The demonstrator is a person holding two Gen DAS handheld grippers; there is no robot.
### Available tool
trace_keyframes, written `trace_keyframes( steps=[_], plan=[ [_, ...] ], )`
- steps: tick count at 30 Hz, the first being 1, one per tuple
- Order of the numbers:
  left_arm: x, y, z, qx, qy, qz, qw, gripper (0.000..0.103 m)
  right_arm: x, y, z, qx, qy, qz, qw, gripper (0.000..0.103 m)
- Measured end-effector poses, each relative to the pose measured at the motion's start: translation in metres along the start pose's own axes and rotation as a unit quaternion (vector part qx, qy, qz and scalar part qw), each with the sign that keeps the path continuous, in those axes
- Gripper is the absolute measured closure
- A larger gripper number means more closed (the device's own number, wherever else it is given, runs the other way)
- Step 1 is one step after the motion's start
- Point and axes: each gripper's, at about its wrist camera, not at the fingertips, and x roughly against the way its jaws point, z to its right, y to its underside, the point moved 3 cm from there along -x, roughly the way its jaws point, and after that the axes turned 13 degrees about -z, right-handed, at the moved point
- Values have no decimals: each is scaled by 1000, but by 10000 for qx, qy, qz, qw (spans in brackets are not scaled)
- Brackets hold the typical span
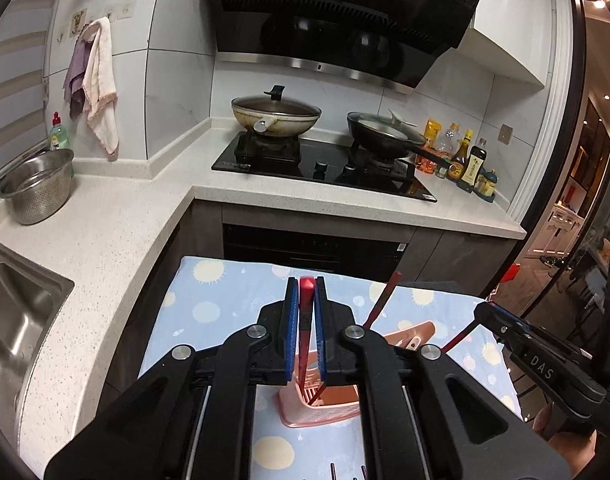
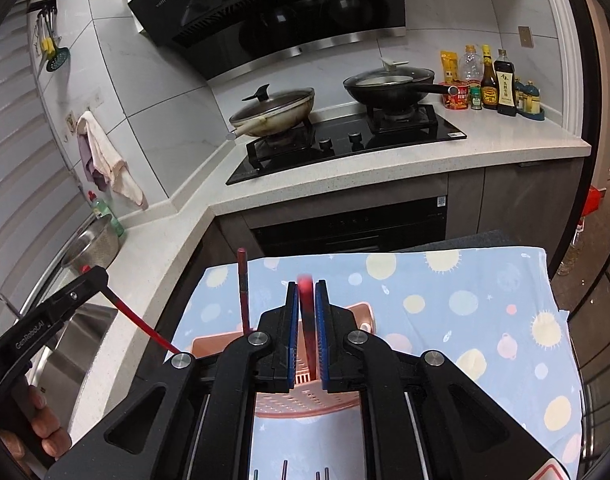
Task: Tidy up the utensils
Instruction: 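Carry both chopsticks to the pink holder, drop them in, open both tools, then move both open tools back toward the remaining chopsticks and gold spoon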
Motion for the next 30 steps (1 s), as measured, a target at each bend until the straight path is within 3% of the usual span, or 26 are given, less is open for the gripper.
trace_keyframes(
  steps=[1,2,4,5,18,30],
  plan=[
    [1,1,1,13,-49,2,10000,89,3,1,0,-15,29,49,10000,78],
    [2,3,1,5,-79,0,10000,77,7,3,0,-33,46,105,9999,65],
    [6,6,2,40,-184,42,9998,56,16,7,-2,-15,64,191,9998,60],
    [10,7,3,41,-209,82,9997,53,20,9,-3,17,84,219,9997,60],
    [50,46,18,-176,-308,60,9994,47,83,65,3,39,-49,281,9996,56],
    [75,119,21,-177,-269,-258,9991,46,106,168,8,283,157,-209,9993,56]
  ],
)
